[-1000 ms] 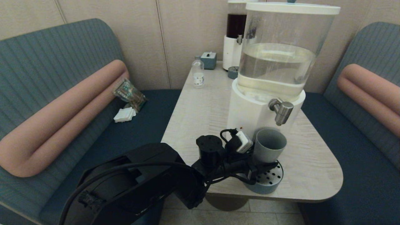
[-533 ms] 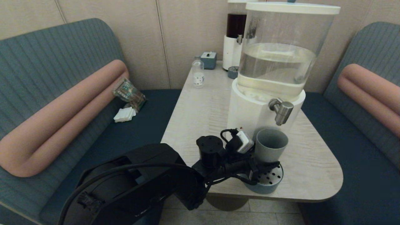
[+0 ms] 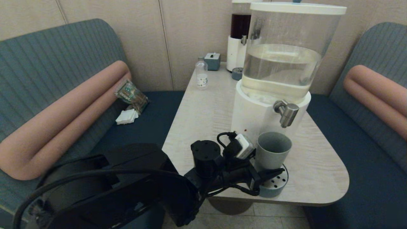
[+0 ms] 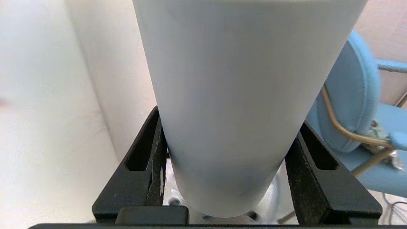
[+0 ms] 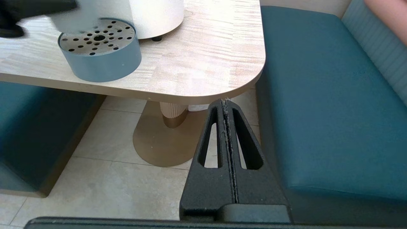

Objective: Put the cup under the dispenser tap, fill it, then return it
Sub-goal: Place the cup next to the water dispenser

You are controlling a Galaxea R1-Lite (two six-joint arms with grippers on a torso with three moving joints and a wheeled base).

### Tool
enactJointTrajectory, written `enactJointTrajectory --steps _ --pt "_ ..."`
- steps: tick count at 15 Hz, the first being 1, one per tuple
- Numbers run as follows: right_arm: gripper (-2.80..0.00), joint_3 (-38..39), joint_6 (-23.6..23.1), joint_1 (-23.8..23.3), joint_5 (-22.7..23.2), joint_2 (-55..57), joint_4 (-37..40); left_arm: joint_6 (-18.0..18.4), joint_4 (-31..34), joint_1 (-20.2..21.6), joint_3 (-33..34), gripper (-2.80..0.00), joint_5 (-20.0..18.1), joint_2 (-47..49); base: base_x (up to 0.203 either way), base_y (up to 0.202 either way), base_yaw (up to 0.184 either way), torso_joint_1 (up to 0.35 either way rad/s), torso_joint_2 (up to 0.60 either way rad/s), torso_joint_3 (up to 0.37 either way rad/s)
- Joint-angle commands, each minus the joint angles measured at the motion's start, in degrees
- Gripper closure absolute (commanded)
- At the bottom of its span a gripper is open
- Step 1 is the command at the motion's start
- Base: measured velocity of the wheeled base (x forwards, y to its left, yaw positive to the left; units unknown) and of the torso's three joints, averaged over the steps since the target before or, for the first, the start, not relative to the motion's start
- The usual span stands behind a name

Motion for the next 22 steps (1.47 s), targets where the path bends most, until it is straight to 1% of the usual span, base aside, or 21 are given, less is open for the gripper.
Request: enactJointTrajectory --steps 1,3,5,7,10,11,13,15,22 --pt "0.00 0.0 0.0 0.0 0.0 0.0 0.0 -0.6 -0.7 0.5 5.4 0.00 0.9 -6.4 0.000 0.000 0.000 0.000 0.00 0.000" --pt "0.00 0.0 -0.1 0.0 0.0 0.0 0.0 -2.1 -1.4 3.1 8.0 0.00 2.9 -10.2 0.000 0.000 0.000 0.000 0.00 0.000" --pt "0.00 0.0 -0.1 0.0 0.0 0.0 0.0 -3.0 -1.6 7.8 9.2 0.00 3.7 -13.1 0.000 0.000 0.000 0.000 0.00 0.000" --pt "0.00 0.0 -0.1 0.0 0.0 0.0 0.0 -3.2 -1.4 13.0 10.0 0.00 3.8 -14.7 0.000 0.000 0.000 0.000 0.00 0.000" --pt "0.00 0.0 -0.1 0.0 0.0 0.0 0.0 -3.1 -1.5 20.1 9.2 0.00 3.6 -14.0 0.000 0.000 0.000 0.000 0.00 0.000" --pt "0.00 0.0 0.0 0.0 0.0 0.0 0.1 -3.0 -1.6 21.9 7.7 0.00 3.5 -12.2 0.000 0.000 0.000 0.000 0.00 0.000" --pt "0.00 0.0 0.0 0.0 0.0 0.0 0.1 -3.0 -1.6 24.1 3.9 0.00 3.5 -8.8 0.000 0.000 0.000 0.000 0.00 0.000" --pt "0.00 0.0 -0.1 0.0 0.0 0.0 0.0 -3.1 -1.7 25.3 -0.6 0.00 3.7 -5.2 0.000 0.000 0.000 0.000 0.00 0.000" --pt "0.00 0.0 0.0 0.0 0.0 0.0 0.0 -2.8 -1.7 29.1 -10.0 0.00 3.8 7.7 0.000 0.000 0.000 0.000 0.00 0.000"
